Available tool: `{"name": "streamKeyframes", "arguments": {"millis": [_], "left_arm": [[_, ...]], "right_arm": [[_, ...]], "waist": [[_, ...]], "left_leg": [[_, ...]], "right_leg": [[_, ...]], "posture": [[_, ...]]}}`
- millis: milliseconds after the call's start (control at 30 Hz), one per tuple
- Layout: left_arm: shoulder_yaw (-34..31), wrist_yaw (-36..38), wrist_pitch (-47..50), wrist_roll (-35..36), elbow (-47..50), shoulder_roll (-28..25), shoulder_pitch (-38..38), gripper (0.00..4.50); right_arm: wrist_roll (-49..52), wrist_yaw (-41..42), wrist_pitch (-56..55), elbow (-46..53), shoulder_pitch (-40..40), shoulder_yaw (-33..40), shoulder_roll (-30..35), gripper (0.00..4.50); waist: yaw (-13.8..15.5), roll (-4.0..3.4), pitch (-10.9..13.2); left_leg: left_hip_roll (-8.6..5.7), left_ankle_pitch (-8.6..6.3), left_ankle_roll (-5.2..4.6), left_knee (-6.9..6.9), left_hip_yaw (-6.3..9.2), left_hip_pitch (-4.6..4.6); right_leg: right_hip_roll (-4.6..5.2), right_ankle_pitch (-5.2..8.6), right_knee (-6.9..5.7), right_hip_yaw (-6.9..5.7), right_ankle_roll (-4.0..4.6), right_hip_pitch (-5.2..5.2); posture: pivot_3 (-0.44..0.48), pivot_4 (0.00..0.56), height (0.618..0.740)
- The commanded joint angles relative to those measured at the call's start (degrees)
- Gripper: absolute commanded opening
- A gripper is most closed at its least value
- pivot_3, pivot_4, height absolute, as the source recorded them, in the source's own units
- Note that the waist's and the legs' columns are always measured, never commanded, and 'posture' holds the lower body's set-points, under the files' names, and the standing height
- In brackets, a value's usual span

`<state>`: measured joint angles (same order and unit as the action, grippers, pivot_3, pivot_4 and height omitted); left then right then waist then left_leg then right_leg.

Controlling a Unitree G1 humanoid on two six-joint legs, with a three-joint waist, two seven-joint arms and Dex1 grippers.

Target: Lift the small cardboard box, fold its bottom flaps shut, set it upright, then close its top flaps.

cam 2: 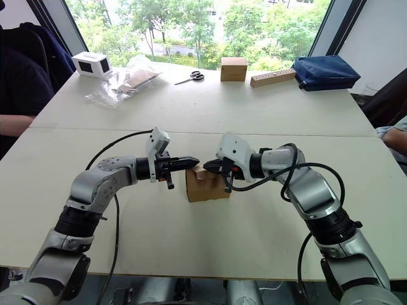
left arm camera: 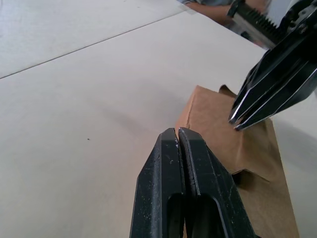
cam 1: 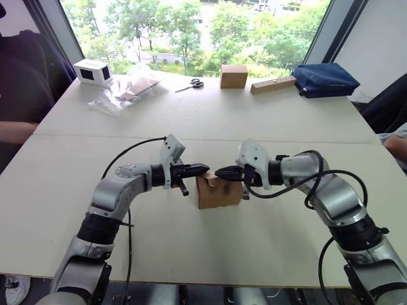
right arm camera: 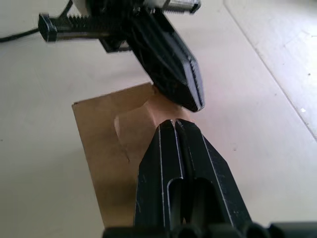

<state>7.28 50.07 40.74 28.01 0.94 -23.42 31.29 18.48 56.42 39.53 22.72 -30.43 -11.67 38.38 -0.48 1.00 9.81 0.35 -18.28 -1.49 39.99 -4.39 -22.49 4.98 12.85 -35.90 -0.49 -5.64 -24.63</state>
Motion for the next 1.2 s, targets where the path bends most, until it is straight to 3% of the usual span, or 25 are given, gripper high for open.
{"name": "streamKeyframes", "arguments": {"millis": [33, 767, 1200], "left_arm": [[0.5, 0.5, -0.8, -0.3, 0.8, 0.3, 0.4, 0.04], [0.6, 1.6, -0.5, -0.1, 1.3, 0.2, -0.7, 0.04], [2.0, 2.8, -0.5, -0.7, 3.2, -0.9, -1.5, 0.04]], "right_arm": [[2.7, 1.1, 1.8, 6.0, 2.2, 1.1, 2.3, 0.0], [-7.3, -2.0, -5.2, 0.7, 2.2, -5.9, 3.5, 0.0], [-9.7, -2.5, -6.7, -1.1, 1.2, -6.3, 2.0, 0.0]], "waist": [[-0.1, 0.0, 0.0], [-0.1, 0.0, 0.0], [-0.2, 0.0, 0.0]], "left_leg": [[0.0, 0.0, -0.01, 0.0, 0.0, 0.0], [-0.01, -0.01, -0.01, -0.01, -0.01, 0.0], [-0.01, -0.01, -0.01, -0.01, -0.01, 0.0]], "right_leg": [[0.02, 0.0, 0.02, -0.01, 0.0, 0.01], [0.06, 0.05, 0.07, -0.02, 0.1, 0.01], [0.03, 0.05, 0.07, -0.03, 0.1, 0.02]], "posture": [[0.0, 0.15, 0.74], [0.0, 0.15, 0.74], [0.0, 0.15, 0.74]]}}
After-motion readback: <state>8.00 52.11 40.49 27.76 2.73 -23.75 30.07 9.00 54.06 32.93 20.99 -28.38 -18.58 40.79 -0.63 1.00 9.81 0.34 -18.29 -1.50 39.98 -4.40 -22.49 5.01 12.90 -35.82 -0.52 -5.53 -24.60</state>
